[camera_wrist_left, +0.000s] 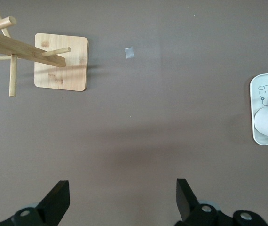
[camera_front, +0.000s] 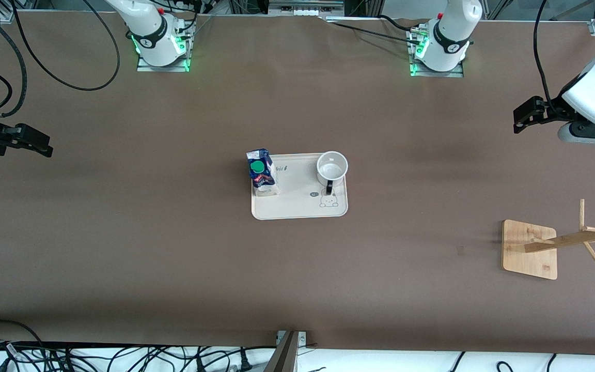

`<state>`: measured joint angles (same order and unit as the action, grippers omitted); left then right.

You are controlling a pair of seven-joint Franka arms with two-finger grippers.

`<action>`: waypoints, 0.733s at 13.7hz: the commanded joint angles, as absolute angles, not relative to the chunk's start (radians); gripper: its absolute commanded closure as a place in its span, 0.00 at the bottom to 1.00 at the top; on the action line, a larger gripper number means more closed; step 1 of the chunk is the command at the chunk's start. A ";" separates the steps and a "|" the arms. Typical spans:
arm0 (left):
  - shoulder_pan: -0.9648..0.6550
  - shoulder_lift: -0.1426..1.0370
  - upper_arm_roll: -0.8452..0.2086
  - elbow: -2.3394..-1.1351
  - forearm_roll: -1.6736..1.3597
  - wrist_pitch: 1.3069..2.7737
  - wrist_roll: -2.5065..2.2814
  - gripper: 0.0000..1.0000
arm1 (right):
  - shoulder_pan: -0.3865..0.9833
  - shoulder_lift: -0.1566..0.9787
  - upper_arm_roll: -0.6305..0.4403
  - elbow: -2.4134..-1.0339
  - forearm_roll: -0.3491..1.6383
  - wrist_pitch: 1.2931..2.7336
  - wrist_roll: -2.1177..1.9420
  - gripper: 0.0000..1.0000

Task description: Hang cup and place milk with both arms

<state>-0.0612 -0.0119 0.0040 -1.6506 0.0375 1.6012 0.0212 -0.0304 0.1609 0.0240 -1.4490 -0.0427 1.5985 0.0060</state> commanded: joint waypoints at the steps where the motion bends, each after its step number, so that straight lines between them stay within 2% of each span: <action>1: -0.061 -0.020 0.006 -1.654 0.046 1.592 0.037 0.00 | -0.035 0.155 0.028 -1.445 -0.038 1.585 -0.006 0.00; 10: -0.063 -0.017 -0.026 -1.634 0.048 1.592 0.026 0.00 | -0.035 0.155 0.028 -1.445 -0.032 1.580 -0.008 0.00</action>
